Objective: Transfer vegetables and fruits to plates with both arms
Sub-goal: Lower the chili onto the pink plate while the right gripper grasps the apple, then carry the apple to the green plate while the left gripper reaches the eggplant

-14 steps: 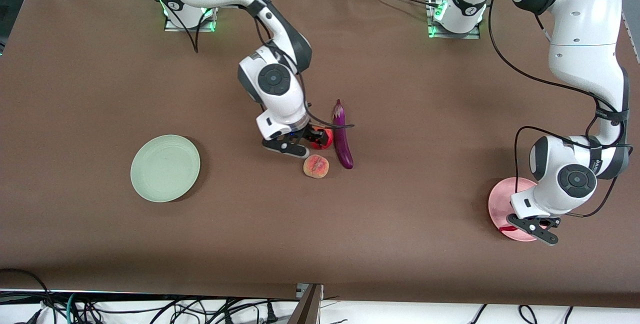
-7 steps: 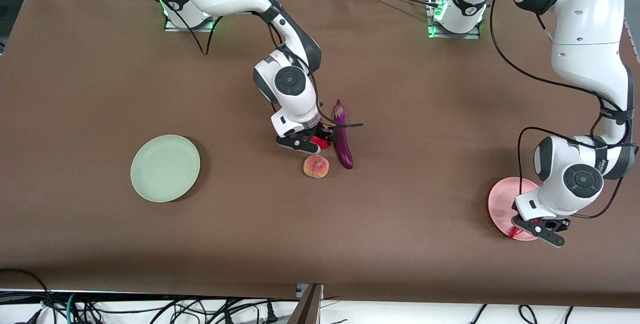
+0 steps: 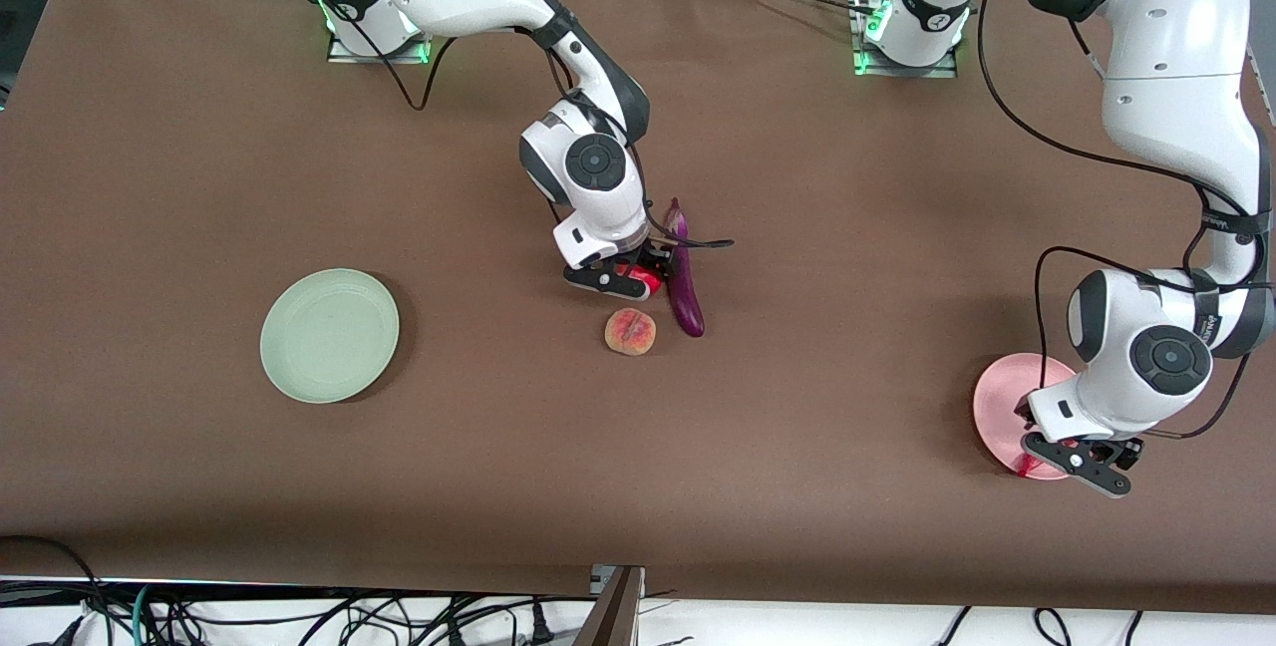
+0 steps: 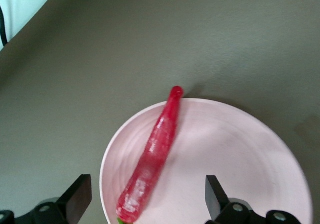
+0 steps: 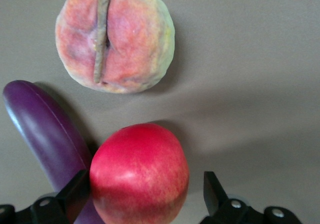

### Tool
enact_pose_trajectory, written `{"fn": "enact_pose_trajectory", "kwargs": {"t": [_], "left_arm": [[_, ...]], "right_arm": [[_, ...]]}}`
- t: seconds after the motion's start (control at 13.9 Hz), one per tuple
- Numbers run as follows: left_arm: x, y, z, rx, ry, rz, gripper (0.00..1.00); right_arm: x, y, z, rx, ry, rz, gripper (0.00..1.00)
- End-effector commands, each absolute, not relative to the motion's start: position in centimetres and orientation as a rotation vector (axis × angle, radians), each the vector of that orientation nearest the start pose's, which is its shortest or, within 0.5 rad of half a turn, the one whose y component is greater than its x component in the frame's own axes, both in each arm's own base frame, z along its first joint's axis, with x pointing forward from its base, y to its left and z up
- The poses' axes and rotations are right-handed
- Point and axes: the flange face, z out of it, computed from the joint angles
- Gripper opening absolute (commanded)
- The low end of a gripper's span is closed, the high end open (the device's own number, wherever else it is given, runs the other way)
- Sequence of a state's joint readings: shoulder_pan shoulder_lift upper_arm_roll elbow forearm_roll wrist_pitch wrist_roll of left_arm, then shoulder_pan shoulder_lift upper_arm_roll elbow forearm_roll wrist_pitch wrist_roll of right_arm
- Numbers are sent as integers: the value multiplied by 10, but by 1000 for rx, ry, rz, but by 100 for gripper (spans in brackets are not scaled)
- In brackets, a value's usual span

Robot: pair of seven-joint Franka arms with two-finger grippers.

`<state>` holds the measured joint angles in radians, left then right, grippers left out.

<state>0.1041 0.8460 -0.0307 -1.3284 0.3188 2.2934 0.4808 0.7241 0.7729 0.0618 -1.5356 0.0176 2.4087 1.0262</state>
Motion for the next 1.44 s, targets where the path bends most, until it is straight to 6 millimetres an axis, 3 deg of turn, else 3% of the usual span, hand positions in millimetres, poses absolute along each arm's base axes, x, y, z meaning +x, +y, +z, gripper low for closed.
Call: {"fn": "enact_pose_trajectory", "kwargs": {"t": [0.0, 0.14, 0.29, 0.43, 0.57, 0.65, 0.86, 1.0, 1.22, 1.36], "left_arm": [[742, 33, 290, -2782, 887, 34, 100], [738, 16, 310, -2807, 878, 64, 100], [731, -10, 326, -2834, 878, 99, 100], [725, -35, 336, -2880, 866, 134, 100], [719, -54, 334, -3004, 783, 161, 100], [716, -71, 333, -3059, 748, 176, 100], [699, -130, 325, -3130, 715, 269, 100], [684, -183, 320, -3204, 499, 340, 100], [652, -282, 297, -3218, 185, 419, 100], [635, -316, 262, -3198, 20, 451, 100]], "right_arm": [[510, 503, 201, -3008, 435, -22, 100], [503, 508, 193, -3014, 425, -8, 96], [503, 507, 192, -3016, 424, -4, 48], [510, 503, 198, -3011, 415, -15, 22], [520, 497, 220, -3000, 428, -33, 19], [530, 485, 244, -3009, 442, -23, 19], [567, 421, 304, -3087, 377, 66, 19], [596, 355, 320, -3139, 247, 160, 19], [644, 230, 312, -3153, 143, 278, 20], [662, 169, 304, -3140, 61, 297, 20]]}}
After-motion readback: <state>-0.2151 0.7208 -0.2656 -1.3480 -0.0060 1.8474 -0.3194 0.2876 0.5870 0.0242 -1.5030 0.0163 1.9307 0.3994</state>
